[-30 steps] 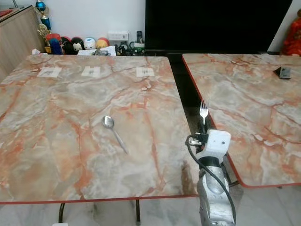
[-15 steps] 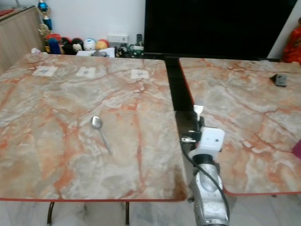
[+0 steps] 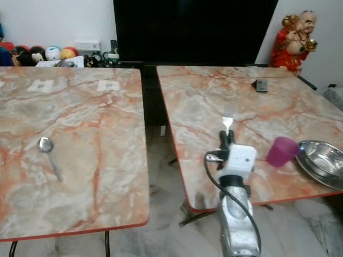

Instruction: Setting the table

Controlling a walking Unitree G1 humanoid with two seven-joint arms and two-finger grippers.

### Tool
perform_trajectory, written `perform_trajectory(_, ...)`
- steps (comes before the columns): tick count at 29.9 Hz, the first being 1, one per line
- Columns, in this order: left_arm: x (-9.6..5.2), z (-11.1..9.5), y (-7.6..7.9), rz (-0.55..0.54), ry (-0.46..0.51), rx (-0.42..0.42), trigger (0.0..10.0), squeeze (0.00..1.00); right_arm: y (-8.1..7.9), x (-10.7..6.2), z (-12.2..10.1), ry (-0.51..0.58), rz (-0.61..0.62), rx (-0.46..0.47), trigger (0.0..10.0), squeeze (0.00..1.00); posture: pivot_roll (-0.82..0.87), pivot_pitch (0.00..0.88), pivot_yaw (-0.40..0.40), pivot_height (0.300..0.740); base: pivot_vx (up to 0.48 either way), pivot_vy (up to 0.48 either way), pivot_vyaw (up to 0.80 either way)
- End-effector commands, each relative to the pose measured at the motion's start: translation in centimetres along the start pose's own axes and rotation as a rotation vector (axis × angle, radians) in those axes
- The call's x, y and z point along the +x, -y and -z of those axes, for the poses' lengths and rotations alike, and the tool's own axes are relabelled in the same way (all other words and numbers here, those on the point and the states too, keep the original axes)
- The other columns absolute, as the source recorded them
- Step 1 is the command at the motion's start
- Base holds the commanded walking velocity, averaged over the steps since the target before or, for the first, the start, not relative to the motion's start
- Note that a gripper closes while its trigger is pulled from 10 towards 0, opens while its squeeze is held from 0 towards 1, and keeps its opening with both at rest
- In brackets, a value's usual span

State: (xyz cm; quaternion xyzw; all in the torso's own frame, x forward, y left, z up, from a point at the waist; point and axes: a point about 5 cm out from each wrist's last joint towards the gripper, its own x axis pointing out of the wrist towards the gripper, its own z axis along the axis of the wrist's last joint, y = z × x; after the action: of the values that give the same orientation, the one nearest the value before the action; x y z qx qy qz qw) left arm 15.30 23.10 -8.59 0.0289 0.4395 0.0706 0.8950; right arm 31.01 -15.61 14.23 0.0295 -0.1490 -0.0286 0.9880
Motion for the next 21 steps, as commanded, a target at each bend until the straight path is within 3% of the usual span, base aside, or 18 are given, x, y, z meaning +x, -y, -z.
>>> perform_trajectory(1,-0.14,0.75,0.73,0.016,-0.023,-0.005,10.0,0.0,0.83,0.03,-0.42,0.019,0.027,-0.016,10.0,0.0,0.0,0.063,-0.026,0.74,0.0,-0.409,0.0)
perform_trajectory(21,-0.24,1.08,0.51,0.011,-0.036,-0.006,10.0,0.0,1.28,0.24,-0.94,0.057,0.06,-0.026,10.0,0.0,0.0,0.08,-0.02,0.74,0.0,-0.402,0.0)
